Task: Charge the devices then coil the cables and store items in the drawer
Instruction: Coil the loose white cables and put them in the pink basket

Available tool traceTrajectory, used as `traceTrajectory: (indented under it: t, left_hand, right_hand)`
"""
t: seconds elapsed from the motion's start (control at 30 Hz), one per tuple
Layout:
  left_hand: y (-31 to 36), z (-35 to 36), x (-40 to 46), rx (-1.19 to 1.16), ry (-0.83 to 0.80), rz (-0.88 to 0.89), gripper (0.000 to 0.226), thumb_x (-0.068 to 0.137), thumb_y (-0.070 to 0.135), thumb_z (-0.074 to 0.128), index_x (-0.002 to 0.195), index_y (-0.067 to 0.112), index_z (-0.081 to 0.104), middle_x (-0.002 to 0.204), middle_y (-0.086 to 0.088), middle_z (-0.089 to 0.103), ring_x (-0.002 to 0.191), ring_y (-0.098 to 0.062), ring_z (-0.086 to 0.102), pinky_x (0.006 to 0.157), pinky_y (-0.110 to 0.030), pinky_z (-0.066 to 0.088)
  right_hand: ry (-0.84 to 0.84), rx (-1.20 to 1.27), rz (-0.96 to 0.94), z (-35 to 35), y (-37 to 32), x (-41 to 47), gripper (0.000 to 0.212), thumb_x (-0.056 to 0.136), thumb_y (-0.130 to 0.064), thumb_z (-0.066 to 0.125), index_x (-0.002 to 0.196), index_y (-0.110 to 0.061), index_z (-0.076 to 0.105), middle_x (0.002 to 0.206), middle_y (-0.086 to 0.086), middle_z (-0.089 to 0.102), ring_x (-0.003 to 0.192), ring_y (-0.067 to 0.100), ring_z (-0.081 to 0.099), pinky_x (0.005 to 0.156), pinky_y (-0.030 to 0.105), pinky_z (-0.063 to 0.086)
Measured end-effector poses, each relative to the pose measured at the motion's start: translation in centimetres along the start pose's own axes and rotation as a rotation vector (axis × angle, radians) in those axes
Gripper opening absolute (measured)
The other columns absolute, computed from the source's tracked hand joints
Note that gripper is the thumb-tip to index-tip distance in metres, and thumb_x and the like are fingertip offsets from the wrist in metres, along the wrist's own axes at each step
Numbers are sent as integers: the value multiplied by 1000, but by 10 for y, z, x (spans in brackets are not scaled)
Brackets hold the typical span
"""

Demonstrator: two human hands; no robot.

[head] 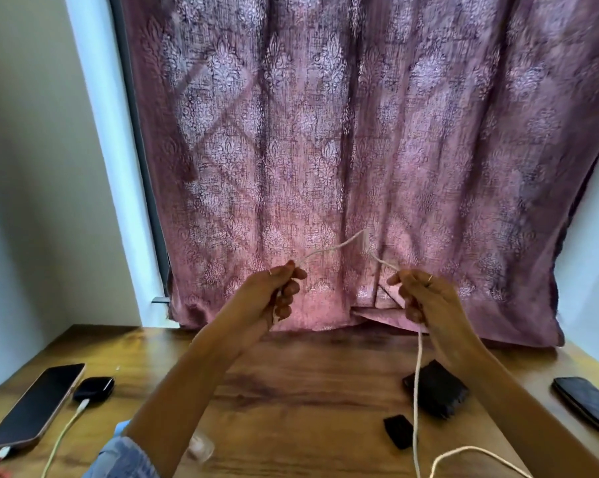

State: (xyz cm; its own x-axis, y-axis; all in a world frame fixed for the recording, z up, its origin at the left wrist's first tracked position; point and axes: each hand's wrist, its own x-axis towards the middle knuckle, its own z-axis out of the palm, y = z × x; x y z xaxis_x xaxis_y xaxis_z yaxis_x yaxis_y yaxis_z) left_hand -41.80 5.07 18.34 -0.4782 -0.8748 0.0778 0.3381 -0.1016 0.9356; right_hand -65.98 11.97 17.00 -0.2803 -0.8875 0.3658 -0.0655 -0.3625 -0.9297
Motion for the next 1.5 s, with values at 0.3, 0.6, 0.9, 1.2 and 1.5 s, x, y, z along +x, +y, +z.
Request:
traceTrajectory:
  t: [0.3,0.6,0.9,1.2,1.5]
  left_hand:
    - [18,60,-6,-216,-246,23,9,87,16,49,92,9,53,54,3,48,36,-3,37,33,-13,29]
    - [27,88,-11,-331,-445,18,27,90,28,44,88,11,64,43,7,36,37,-4,32,40,-17,26]
    - [38,114,-12,-506,-580,171,27,88,15,45,113,15,58,97,5,74,72,-8,69,65,-21,54]
    - [77,112,16,-394,-344,307,16,92,11,46,101,12,59,86,3,74,60,-9,65,52,-20,53]
    - [80,102,31,-21,-123,439,20,97,-2,39,108,8,52,94,-6,69,73,-11,69,67,-19,54]
  right_hand:
    - [-402,335,228,20,-15,-8,67,83,-52,34,102,9,55,59,1,60,52,15,51,56,28,47]
    - [-266,532,232,9,-25,-3,57,99,-41,31,66,-12,68,63,2,36,52,12,39,61,29,36]
    - [-199,258,174,32,14,-25,45,85,-55,40,71,-19,62,55,-5,36,40,7,36,45,21,36]
    - [-359,-554,46,24,-9,-69,26,101,-18,41,83,-23,58,53,-28,55,49,-9,48,52,7,36]
    - [-528,-974,-228,14,-50,-81,10,94,-46,44,99,-41,51,87,-29,60,79,-11,57,67,3,40]
